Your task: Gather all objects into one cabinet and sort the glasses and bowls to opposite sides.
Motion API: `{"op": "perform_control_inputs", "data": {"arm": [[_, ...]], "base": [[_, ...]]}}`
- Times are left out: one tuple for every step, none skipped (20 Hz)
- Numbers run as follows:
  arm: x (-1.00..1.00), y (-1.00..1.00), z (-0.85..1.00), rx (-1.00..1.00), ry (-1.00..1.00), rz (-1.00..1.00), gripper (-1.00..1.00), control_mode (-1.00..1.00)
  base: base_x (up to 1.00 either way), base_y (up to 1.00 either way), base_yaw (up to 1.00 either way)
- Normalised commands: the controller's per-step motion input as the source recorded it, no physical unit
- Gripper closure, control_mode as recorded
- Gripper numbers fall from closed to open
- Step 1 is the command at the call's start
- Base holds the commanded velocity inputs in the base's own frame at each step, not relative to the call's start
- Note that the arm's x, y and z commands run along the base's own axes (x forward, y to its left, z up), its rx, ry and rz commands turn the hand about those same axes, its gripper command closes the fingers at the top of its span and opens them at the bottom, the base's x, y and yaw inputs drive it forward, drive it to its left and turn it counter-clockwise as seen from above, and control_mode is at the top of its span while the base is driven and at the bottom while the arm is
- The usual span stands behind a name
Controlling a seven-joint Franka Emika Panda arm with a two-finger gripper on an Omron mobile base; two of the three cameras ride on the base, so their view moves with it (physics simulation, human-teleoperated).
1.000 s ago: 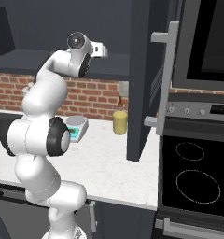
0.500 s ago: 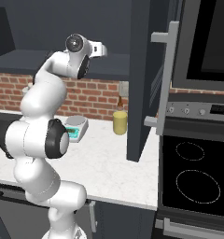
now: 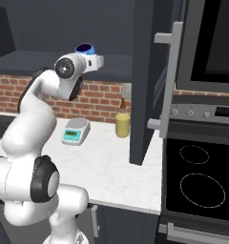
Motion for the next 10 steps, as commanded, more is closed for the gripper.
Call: {"op": "perform_control_inputs", "data": {"arm": [[-1.00,0.00,0.07,0.00,-0.02,0.00,1.00,-1.00],[-1.00,0.00,0.09,0.00,0.00,0.00,1.00,-1.00],[-1.00,0.00,0.19,0.00,0.00,0.00,1.00,-1.00],[-1.00,0.00,0.28,0.00,0.00,0.00,1.00,-1.00],[-1.00,-0.08,0.29,0.00,0.00,0.00,1.00,-1.00],[-1.00,-0.08,0.31,0.00,0.00,0.00,1.00,-1.00],[-1.00,-0.05,0.29,0.00,0.00,0.00,1.00,-1.00],[-1.00,-0.02,0.29,0.00,0.00,0.00,1.00,-1.00],[-1.00,-0.02,0.28,0.00,0.00,0.00,1.00,-1.00],[-1.00,-0.04,0.23,0.00,0.00,0.00,1.00,-1.00]], "base": [[0.00,0.00,0.00],[0.00,0.00,0.00],[0.00,0.00,0.00],[0.00,0.00,0.00],[0.00,0.00,0.00],[0.00,0.00,0.00],[0.00,0.00,0.00],[0.00,0.00,0.00],[0.00,0.00,0.00],[0.00,0.00,0.00]]}}
